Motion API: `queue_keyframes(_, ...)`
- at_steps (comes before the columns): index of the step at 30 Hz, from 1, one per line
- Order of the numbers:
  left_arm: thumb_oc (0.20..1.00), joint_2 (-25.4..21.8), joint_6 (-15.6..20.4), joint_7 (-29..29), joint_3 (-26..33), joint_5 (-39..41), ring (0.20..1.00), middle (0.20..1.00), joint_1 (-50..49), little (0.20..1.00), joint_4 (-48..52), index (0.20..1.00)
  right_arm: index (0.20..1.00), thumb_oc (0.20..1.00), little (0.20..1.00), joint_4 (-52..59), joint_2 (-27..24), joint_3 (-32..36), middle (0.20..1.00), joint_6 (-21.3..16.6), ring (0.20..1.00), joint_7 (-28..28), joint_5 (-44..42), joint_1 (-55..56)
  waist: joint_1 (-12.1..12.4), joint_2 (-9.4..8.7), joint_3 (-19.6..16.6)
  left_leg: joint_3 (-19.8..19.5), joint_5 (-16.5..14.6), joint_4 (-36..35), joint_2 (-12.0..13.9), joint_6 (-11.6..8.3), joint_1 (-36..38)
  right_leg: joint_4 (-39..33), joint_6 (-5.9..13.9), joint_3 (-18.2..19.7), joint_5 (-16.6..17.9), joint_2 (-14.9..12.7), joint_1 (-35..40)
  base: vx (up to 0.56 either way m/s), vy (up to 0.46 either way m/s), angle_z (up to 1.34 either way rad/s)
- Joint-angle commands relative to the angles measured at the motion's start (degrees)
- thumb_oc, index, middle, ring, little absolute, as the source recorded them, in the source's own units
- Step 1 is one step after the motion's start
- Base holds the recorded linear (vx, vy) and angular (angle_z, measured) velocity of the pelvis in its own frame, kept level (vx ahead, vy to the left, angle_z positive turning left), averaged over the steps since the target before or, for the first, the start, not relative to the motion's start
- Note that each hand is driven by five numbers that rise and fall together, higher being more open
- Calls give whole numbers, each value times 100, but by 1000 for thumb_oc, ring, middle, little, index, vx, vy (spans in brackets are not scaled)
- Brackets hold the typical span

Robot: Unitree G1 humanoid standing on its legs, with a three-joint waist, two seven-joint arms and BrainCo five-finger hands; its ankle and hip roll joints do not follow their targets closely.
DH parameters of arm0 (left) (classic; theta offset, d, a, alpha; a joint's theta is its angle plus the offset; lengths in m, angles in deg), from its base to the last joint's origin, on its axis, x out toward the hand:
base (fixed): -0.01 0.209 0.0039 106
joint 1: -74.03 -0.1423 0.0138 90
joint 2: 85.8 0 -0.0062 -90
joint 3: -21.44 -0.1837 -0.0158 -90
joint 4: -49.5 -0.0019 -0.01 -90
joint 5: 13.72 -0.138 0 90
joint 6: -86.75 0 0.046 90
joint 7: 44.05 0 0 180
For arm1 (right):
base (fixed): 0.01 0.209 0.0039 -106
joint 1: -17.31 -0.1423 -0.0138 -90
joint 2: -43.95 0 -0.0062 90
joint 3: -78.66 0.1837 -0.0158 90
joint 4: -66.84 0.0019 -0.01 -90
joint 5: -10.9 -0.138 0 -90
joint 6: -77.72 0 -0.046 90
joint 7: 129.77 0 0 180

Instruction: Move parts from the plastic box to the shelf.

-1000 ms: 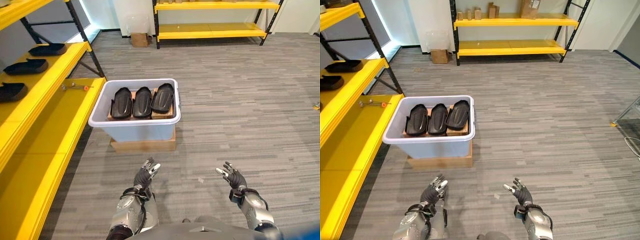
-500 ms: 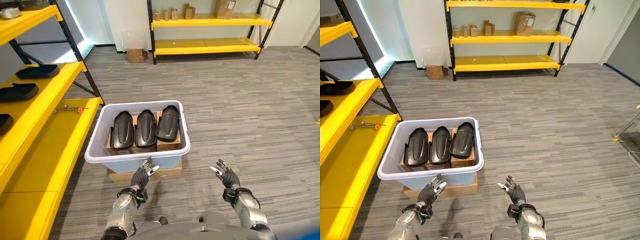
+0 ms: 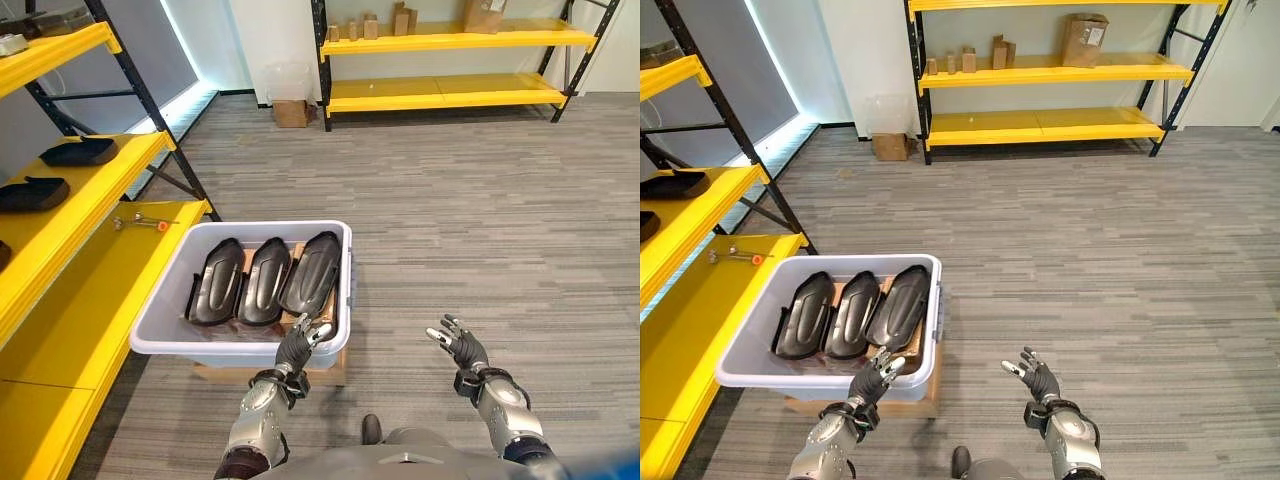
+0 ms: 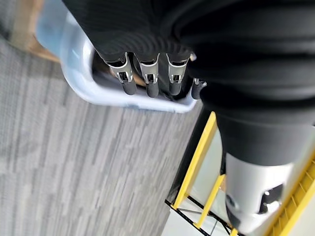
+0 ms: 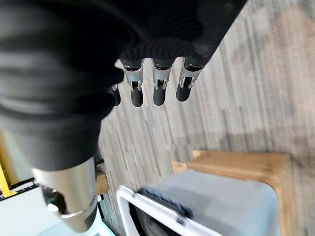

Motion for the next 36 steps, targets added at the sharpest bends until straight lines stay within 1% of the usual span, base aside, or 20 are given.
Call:
queue_keyframes(1, 1000, 67, 203, 42, 24, 49, 1000, 1000, 135, 1000, 211, 1000, 1000, 1000, 1000, 389, 50, 101, 1000, -227, 1000, -13, -47, 45, -181, 13, 246, 272, 729, 343, -210, -134, -137, -159, -29, -43, 888, -393, 7, 53, -47, 29)
queue_keyframes(2, 1000, 61, 201, 44, 3, 39, 1000, 1000, 127, 1000, 239, 1000, 1000, 1000, 1000, 381, 37, 111, 1000, -225, 1000, -6, -45, 55, -162, -85, 308, 338, 678, 897, -216, -174, -271, -125, -35, -16, 894, -481, 100, 56, -25, 23)
queue_keyframes(3, 1000, 68, 195, 60, -12, 47, 1000, 1000, 116, 1000, 239, 1000, 1000, 1000, 1000, 379, 45, 113, 1000, -222, 1000, -5, -45, 42, -122, -109, 367, 323, 641, 1071, -207, -195, -329, -122, -45, -21, 856, -517, 213, 97, -11, 11)
queue_keyframes(4, 1000, 49, 190, 78, -21, 53, 1000, 1000, 104, 1000, 240, 1000, 1000, 1000, 1000, 361, 39, 103, 1000, -227, 1000, -19, -36, 41, -59, -235, 451, 358, 552, 1471, 72, -124, -535, -113, -30, 38, 851, -703, 385, 96, 49, 26)
queue_keyframes(6, 1000, 38, 186, 112, 7, 47, 1000, 1000, 74, 1000, 241, 1000, 1000, 1000, 1000, 353, 44, 71, 1000, -232, 1000, -13, -19, 26, -2, -250, 463, 207, 500, 944, 593, 49, -589, -159, 24, 139, 806, -787, 501, 95, 109, 38)
queue_keyframes(7, 1000, 38, 188, 115, 8, 46, 1000, 1000, 72, 1000, 237, 1000, 1000, 1000, 1000, 353, 44, 69, 1000, -232, 1000, -13, -18, 29, 4, -246, 461, 217, 503, 904, 600, 45, -556, -165, 20, 144, 801, -780, 513, 101, 117, 11)
queue_keyframes(8, 1000, 42, 180, 134, 19, 55, 1000, 1000, 56, 1000, 267, 1000, 1000, 1000, 1000, 364, 34, 58, 1000, -232, 1000, -8, -22, 26, 26, -228, 419, 137, 533, 528, 813, 94, -487, -189, 38, 174, 793, -796, 533, 133, 134, -12)
queue_keyframes(11, 1000, 95, 155, 192, 88, 36, 1000, 1000, -11, 1000, 381, 1000, 1000, 1000, 1000, 352, 10, 77, 1000, -253, 1000, 7, -45, 8, 84, -153, 188, -161, 782, -838, 1631, 199, -590, -203, 126, 353, 757, -917, 549, 160, 279, -14)
queue_keyframes(13, 1000, 160, 139, 191, 162, 7, 1000, 1000, -28, 1000, 385, 1000, 1000, 1000, 1000, 396, -16, 91, 1000, -266, 1000, 28, -105, -32, 105, -16, 65, -308, 1064, -1576, 1935, 118, -673, -124, 125, 529, 770, -927, 506, 121, 352, -12)
queue_keyframes(15, 1000, 172, 128, 211, 116, -25, 1000, 1000, -27, 1000, 320, 1000, 1000, 1000, 1000, 553, 1, 140, 1000, -286, 1000, 9, -174, -32, 15, 65, -37, 7, 1081, -1596, 1915, -81, -642, -62, 64, 544, 806, -1055, 513, 130, 554, -30)
queue_keyframes(16, 1000, 149, 136, 258, 32, -30, 1000, 1000, -3, 1000, 211, 1000, 1000, 1000, 1000, 592, -115, 128, 1000, -309, 1000, 129, -133, -115, 8, 186, -105, -52, 1053, -1596, 1719, -100, -594, 37, -19, 622, 780, -1311, 443, 135, 575, -68)
queue_keyframes(17, 1000, 148, 136, 258, 32, -31, 1000, 1000, -2, 1000, 210, 1000, 1000, 1000, 1000, 592, -115, 128, 1000, -310, 1000, 129, -133, -115, 15, 184, -108, -45, 1052, -1596, 1716, -99, -594, 41, -18, 629, 778, -1313, 436, 106, 565, -46)
queue_keyframes(19, 1000, 67, 159, 252, -16, -9, 1000, 1000, 68, 1000, 195, 1000, 1000, 1000, 1000, 673, -111, 162, 1000, -324, 1000, 216, -159, -153, 47, 207, -18, 142, 1125, -1567, 1549, -142, -517, 51, -42, 586, 774, -1539, 438, 47, 332, -5)
queue_keyframes(20, 1000, 10, 169, 256, -61, 6, 1000, 1000, 89, 1000, 211, 1000, 1000, 1000, 1000, 774, -72, 158, 1000, -311, 1000, 217, -171, -166, 56, 201, 11, 250, 1127, -1529, 1442, -157, -457, 5, -56, 519, 755, -1702, 456, 92, 381, -7)
queue_keyframes(22, 1000, -108, 171, 251, -80, 59, 1000, 1000, 104, 1000, 272, 1000, 1000, 1000, 1000, 885, -27, 114, 1000, -292, 1000, 247, -162, -212, 136, 193, 74, 216, 1083, -1450, 1187, -135, -362, -89, -61, 435, 719, -1895, 462, 64, 303, -7)
queue_keyframes(25, 1000, -196, 214, 212, -82, 155, 1000, 1000, 160, 1000, 275, 1000, 1000, 1000, 1000, 962, 52, 126, 1000, -306, 1000, 229, -143, -149, 178, 158, 141, 340, 1069, -1242, 1052, -137, -307, -137, -36, 326, 711, -2147, 489, 76, 246, -27)
queue_keyframes(30, 1000, -237, 215, 209, -100, 184, 1000, 1000, 238, 1000, 325, 1000, 1000, 1000, 1000, 910, 127, 108, 1000, -287, 1000, 219, -116, -111, 154, 82, 323, 219, 1016, -749, 859, -153, -344, 84, -31, 415, 750, -2185, 470, 74, 215, 6)
queue_keyframes(33, 1000, -261, 209, 201, -146, 183, 1000, 1000, 246, 1000, 315, 1000, 1000, 1000, 1000, 880, 172, 126, 1000, -287, 1000, 230, -145, -154, 106, 173, 405, 186, 1000, -730, 732, -149, -302, 306, -60, 479, 750, -2179, 351, 66, 305, 21)
queue_keyframes(34, 1000, -279, 205, 184, -198, 146, 1000, 1000, 271, 1000, 288, 1000, 1000, 1000, 1000, 848, 191, 131, 1000, -293, 1000, 222, -159, -180, 25, 325, 423, 245, 978, -882, 612, -154, -204, 429, -81, 485, 742, -2132, 220, 89, 408, 32)
queue_keyframes(36, 1000, -276, 196, 149, -238, 123, 1000, 1000, 278, 1000, 343, 1000, 1000, 1000, 1000, 859, 226, 123, 1000, -290, 1000, 196, -175, -199, -46, 523, 439, 298, 982, -1168, 516, -116, -60, 649, -110, 380, 685, -2002, 9, 97, 436, 16)
